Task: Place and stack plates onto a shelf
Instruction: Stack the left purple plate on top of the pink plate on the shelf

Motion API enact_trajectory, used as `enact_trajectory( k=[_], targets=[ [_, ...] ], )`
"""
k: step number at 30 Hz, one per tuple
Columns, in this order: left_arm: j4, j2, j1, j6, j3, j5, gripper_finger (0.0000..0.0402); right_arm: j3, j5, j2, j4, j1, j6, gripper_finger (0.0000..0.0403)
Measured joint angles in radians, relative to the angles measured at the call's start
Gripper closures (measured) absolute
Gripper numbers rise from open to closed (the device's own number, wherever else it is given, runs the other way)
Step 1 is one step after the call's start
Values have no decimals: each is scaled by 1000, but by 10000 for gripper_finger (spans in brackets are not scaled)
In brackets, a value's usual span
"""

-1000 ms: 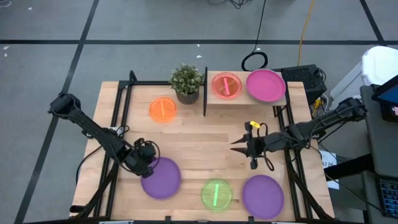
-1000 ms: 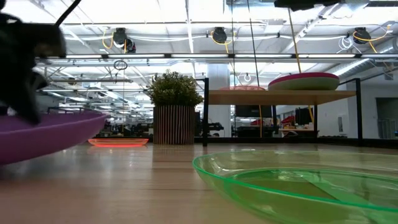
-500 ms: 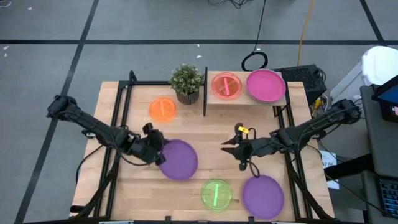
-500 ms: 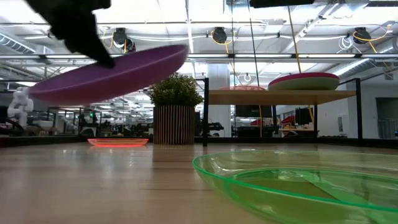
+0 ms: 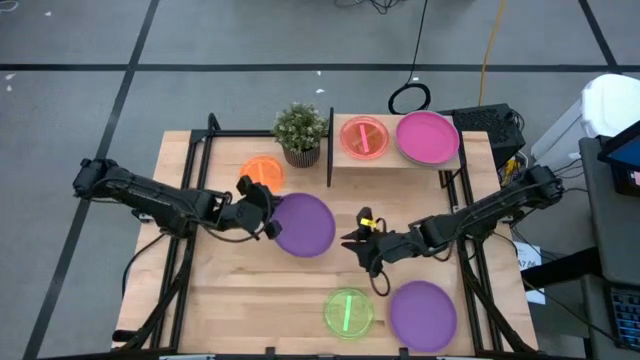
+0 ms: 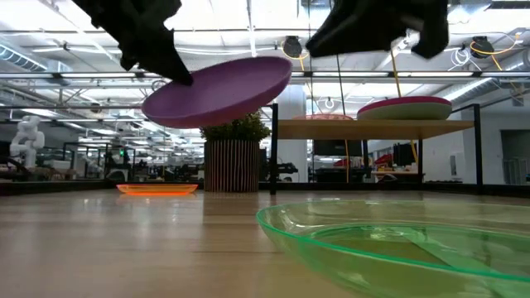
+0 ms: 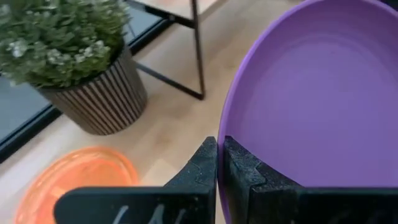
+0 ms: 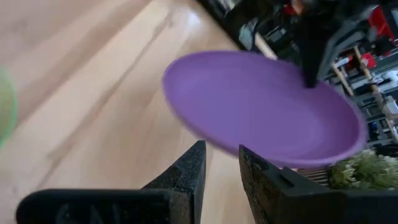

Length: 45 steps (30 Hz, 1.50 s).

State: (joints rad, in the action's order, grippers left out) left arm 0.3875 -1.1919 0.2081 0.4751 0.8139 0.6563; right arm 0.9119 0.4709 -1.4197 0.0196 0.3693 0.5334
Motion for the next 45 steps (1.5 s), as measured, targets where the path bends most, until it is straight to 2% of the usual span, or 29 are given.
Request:
enact_trajectory(
  k=[6, 11, 16, 22, 36, 45],
  targets=[
    [3, 0, -22, 24, -33, 1, 392, 0, 5, -106, 42, -22, 100, 321],
    [3, 0, -37, 25, -33, 25, 392, 0, 112, -209, 180, -23, 259, 321],
    [8, 1, -44, 24, -34, 29, 392, 1, 172, -284, 317, -22, 401, 321],
    [8, 1, -45, 27, -34, 29, 392, 15, 214, -343, 312, -29, 455, 321],
    [18, 0, -45, 40, -34, 6, 392, 15, 210, -358, 306, -38, 502, 359],
    [18, 0, -45, 58, -34, -27, 381, 15, 180, -359, 306, -38, 558, 350]
  ],
)
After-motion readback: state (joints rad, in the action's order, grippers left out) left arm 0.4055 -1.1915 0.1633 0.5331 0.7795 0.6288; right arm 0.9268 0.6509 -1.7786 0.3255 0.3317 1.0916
